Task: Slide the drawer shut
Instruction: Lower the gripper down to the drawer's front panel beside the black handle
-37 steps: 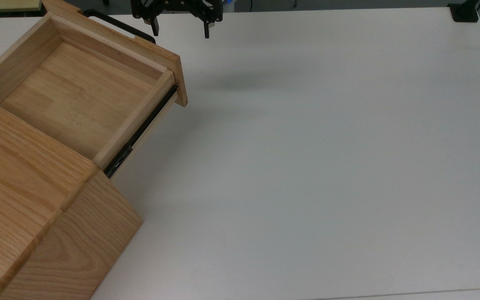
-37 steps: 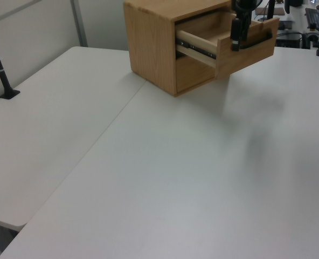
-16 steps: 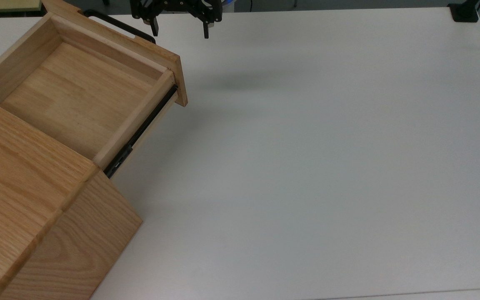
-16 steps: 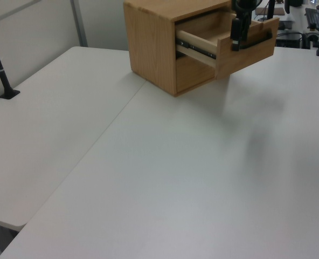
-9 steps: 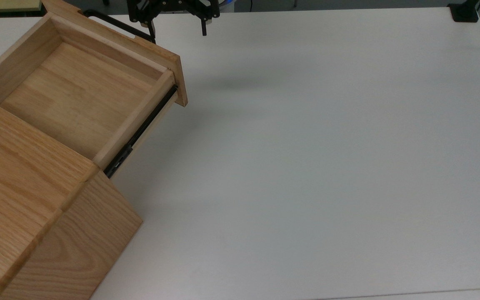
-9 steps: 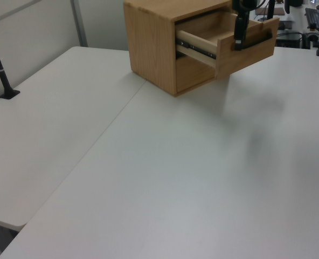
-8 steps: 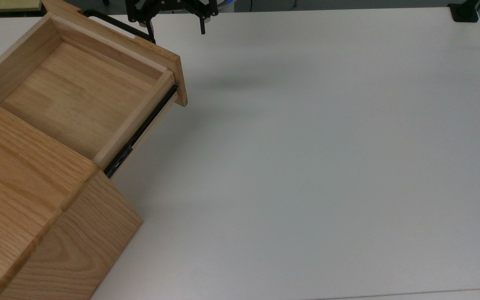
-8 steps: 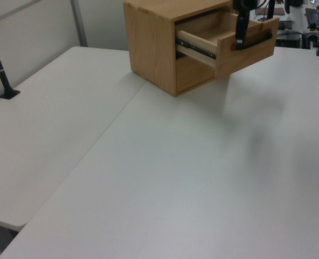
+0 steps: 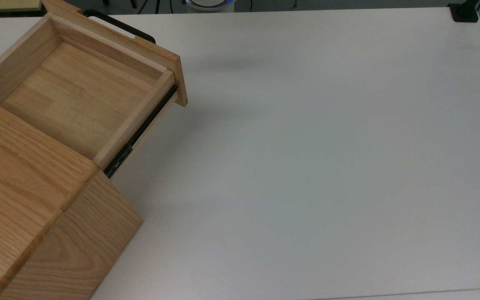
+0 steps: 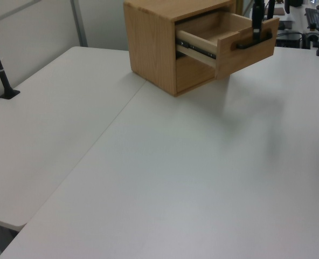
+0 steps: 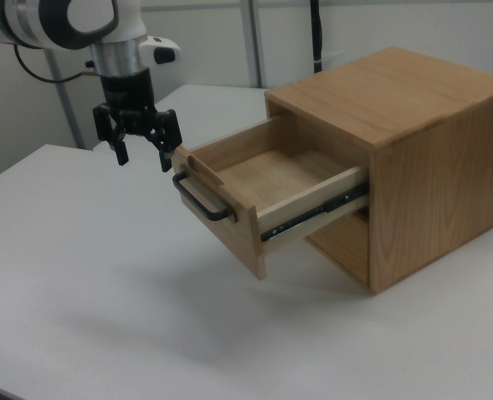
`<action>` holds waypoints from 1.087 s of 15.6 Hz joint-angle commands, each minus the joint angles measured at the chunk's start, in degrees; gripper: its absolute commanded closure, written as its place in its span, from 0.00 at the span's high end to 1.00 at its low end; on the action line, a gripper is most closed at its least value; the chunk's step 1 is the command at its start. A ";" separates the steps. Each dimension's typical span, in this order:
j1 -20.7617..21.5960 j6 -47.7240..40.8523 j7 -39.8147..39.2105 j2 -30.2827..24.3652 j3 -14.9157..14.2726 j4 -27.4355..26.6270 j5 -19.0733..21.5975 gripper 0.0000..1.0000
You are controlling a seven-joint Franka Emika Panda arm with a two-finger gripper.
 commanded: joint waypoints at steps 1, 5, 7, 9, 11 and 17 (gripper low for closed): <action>-1.84 -1.03 1.78 -2.17 0.27 -3.87 -1.09 0.65; -1.75 0.28 11.18 -2.26 0.36 -7.13 -4.18 0.32; -1.66 1.25 16.54 -1.74 0.45 -8.00 -4.18 0.21; -2.27 4.84 21.03 -1.56 0.36 -8.62 -4.09 0.10; -3.42 7.05 24.46 -1.21 0.36 -9.24 -4.17 0.09; -5.88 16.18 27.29 1.33 -0.17 -8.28 -4.35 0.07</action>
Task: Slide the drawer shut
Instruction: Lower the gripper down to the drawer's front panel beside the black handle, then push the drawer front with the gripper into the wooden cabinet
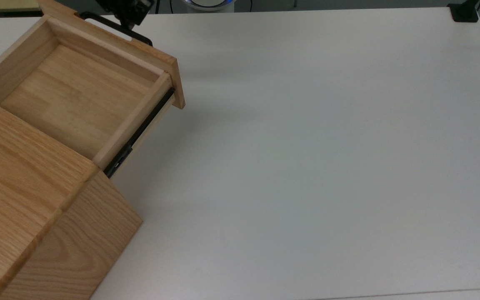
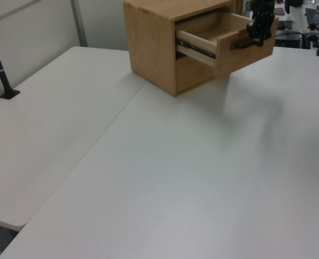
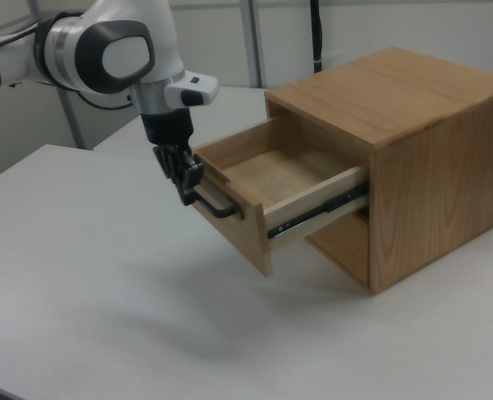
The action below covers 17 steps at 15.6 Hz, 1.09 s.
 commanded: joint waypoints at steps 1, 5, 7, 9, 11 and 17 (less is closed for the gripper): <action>-0.68 6.05 2.14 2.15 -0.21 0.88 -1.21 0.08; -1.48 10.63 2.14 6.97 -0.21 5.44 -1.82 0.07; -2.70 12.21 2.14 10.22 -0.21 8.96 -1.83 0.09; -3.49 13.44 2.40 14.00 -0.22 13.00 -1.91 0.09; -4.37 15.29 2.49 17.61 -0.30 16.61 -1.91 0.08; -5.78 24.60 3.45 24.56 -0.74 22.06 -1.92 0.07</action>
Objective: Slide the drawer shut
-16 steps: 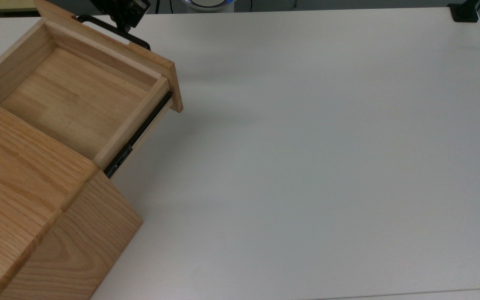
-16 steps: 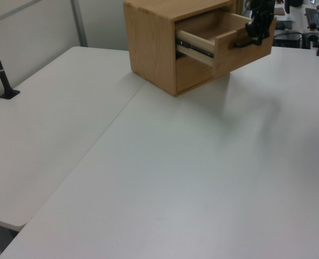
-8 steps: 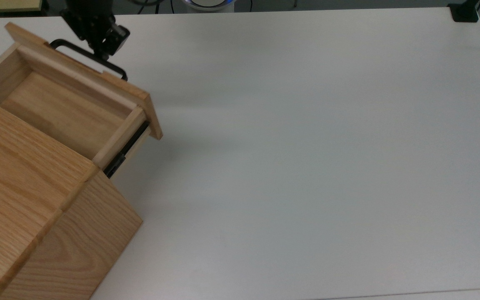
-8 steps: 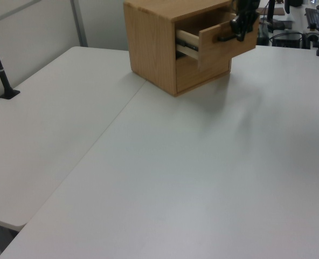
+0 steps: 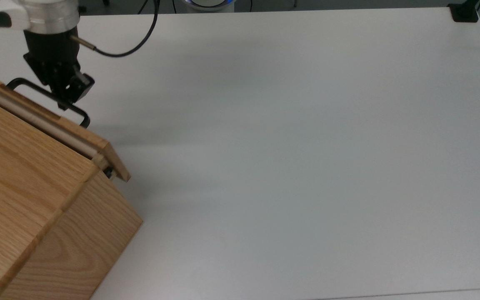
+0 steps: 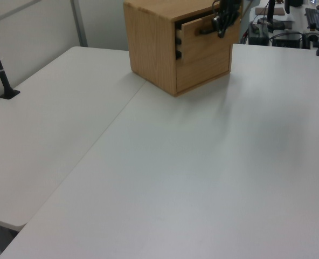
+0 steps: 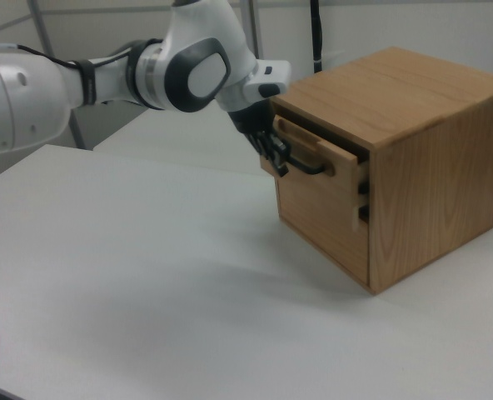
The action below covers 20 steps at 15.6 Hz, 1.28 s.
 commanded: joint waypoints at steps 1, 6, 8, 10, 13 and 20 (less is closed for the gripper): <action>-0.47 4.65 3.36 5.16 -0.64 5.99 -1.25 0.06; -0.82 8.27 5.30 5.62 -0.73 6.26 -1.60 0.06; -0.83 7.22 4.51 3.34 -0.55 5.21 -2.73 0.10; -0.56 3.02 4.42 -0.34 0.15 2.05 -3.88 0.14; -0.21 -8.65 2.32 -5.36 3.30 0.81 -3.80 0.41; 1.01 -24.25 2.93 -15.90 9.65 -3.92 1.19 1.00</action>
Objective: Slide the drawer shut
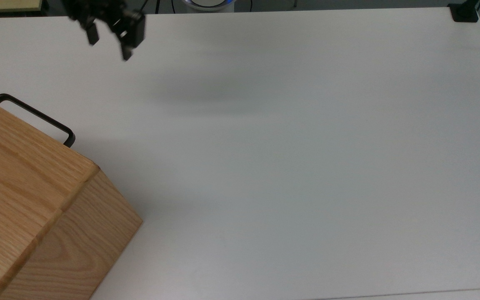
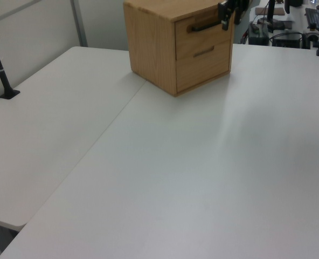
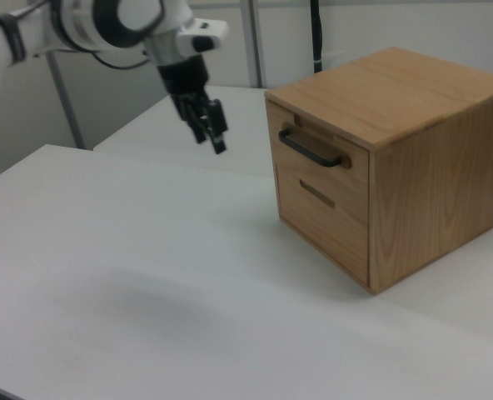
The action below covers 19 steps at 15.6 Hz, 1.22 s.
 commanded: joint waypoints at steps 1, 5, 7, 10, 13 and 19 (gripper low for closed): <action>2.29 -1.76 -0.05 -8.65 0.84 -8.35 5.24 1.00; 8.08 -3.87 -0.66 -10.86 0.32 -10.47 6.40 1.00; 9.06 -3.87 -3.54 -11.22 0.32 -11.00 5.88 1.00; 9.42 -3.79 -15.40 -11.04 0.32 -11.27 5.52 1.00; 9.07 -3.52 -16.39 -10.95 0.14 -11.09 5.61 1.00; 8.98 -3.43 -16.57 -10.95 0.14 -10.92 5.61 1.00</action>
